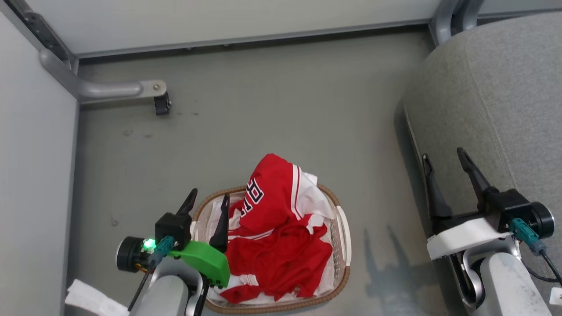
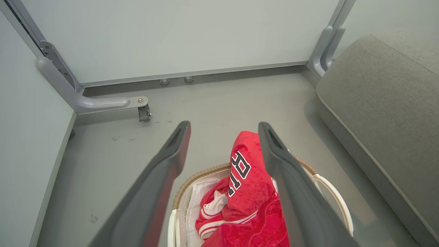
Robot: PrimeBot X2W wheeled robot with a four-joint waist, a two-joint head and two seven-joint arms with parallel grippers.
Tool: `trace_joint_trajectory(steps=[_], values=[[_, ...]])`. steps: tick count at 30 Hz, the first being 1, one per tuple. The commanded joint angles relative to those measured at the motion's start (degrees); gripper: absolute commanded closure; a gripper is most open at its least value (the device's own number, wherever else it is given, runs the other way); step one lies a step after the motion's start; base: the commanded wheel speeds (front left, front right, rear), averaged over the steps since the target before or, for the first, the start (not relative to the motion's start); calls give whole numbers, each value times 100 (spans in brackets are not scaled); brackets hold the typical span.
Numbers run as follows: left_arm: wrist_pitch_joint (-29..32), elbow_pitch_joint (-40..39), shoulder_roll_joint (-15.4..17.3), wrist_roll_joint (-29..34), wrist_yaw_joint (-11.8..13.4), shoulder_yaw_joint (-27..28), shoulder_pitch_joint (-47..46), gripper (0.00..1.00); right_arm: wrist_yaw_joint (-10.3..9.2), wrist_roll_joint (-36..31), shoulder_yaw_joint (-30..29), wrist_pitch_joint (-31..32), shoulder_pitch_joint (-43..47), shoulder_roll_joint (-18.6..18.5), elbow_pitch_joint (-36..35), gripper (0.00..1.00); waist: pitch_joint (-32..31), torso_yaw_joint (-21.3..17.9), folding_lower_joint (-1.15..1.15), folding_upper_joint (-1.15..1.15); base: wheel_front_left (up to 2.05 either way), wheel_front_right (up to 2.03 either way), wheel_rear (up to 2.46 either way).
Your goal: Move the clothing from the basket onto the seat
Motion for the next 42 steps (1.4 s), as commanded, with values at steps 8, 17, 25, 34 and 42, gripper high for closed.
trace_joint_trajectory(steps=[8, 17, 25, 34, 42], values=[[-6, 1462, 37, 200, -141, -347, -1426, 0, -2, 172, 124, -28, -720, -20, -134, 0, 1857, -610, 0, 0, 0, 0, 0], [126, 2820, 60, 223, -214, -538, -2438, 0, -3, 357, 216, -28, -1067, -19, -197, 0, 2555, -823, 0, 0, 0, 0, 0], [146, 3461, 107, 202, -241, -677, -2955, 0, -3, 469, 325, -28, -1201, -20, -192, 0, 2861, -895, 0, 0, 0, 0, 0], [66, 3746, 91, 206, -262, -931, -3187, 12, -3, 503, 416, -28, -1242, -21, -205, 0, 2950, -924, 0, 0, 0, 0, 0], [-10, 3302, 28, -270, -272, -1432, -2795, 100, -3, 469, 481, -28, -1095, -21, -92, 0, 2673, -895, 0, 0, 0, 0, 0]])
